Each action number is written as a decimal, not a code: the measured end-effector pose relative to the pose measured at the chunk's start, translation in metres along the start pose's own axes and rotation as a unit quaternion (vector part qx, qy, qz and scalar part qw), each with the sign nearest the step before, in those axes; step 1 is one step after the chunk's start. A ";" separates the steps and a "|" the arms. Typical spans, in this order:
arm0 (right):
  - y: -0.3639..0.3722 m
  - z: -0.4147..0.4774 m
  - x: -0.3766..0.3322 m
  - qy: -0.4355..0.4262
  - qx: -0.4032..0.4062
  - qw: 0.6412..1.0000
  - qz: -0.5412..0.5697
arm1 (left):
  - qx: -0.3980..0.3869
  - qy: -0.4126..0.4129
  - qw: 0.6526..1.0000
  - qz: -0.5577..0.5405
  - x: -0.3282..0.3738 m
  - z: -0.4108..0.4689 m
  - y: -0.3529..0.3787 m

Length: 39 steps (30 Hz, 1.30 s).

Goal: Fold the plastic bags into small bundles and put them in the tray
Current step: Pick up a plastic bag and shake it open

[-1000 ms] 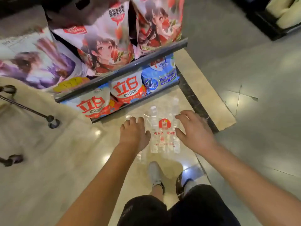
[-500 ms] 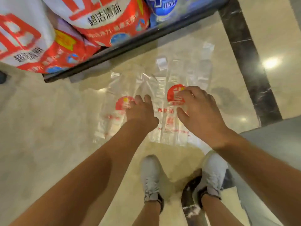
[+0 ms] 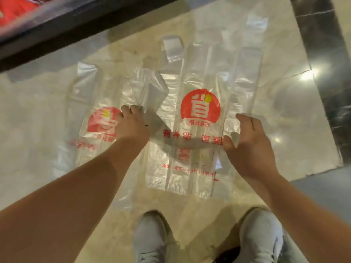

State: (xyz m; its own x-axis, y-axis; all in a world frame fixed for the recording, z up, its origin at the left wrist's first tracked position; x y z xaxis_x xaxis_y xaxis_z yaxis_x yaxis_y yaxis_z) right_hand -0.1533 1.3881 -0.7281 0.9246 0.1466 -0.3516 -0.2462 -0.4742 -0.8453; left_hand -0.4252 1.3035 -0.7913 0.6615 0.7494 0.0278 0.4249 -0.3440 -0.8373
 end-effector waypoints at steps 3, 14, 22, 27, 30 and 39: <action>0.004 0.010 0.008 0.155 -0.025 0.987 0.046 | 0.012 -0.012 0.997 -0.080 -0.005 -0.003 -0.017; -0.022 0.025 -0.003 0.171 -0.112 0.972 0.113 | 0.158 -0.012 0.970 -0.184 -0.017 -0.107 -0.116; -0.251 -0.080 -0.127 -0.037 -0.034 0.988 0.148 | 0.196 -0.007 0.944 -0.265 -0.017 -0.218 -0.326; -0.439 -0.171 -0.215 -0.078 -0.001 0.981 0.178 | 0.257 -0.022 0.913 -0.315 -0.007 -0.325 -0.512; -0.545 -0.240 -0.268 -0.131 0.051 0.977 0.159 | 0.259 0.015 0.898 -0.355 -0.012 -0.398 -0.611; -0.695 -0.396 -0.360 -0.295 0.164 0.941 0.029 | 0.341 0.152 0.857 -0.355 -0.066 -0.579 -0.745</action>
State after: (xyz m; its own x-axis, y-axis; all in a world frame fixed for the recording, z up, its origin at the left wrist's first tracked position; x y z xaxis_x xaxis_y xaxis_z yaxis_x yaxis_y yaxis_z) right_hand -0.2000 1.3211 0.1456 0.6085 0.6315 -0.4805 -0.4570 -0.2162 -0.8628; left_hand -0.4277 1.1832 0.1464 0.5606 0.4153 0.7165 0.3951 0.6262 -0.6721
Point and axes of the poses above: each hand's wrist, its own z-axis towards the middle knuckle, its own y-axis out of the palm, x = y × z, the point moved 1 cm from there along z, towards the middle knuckle, and after that the axes turned 8 degrees about -z, right-handed, at the moved point
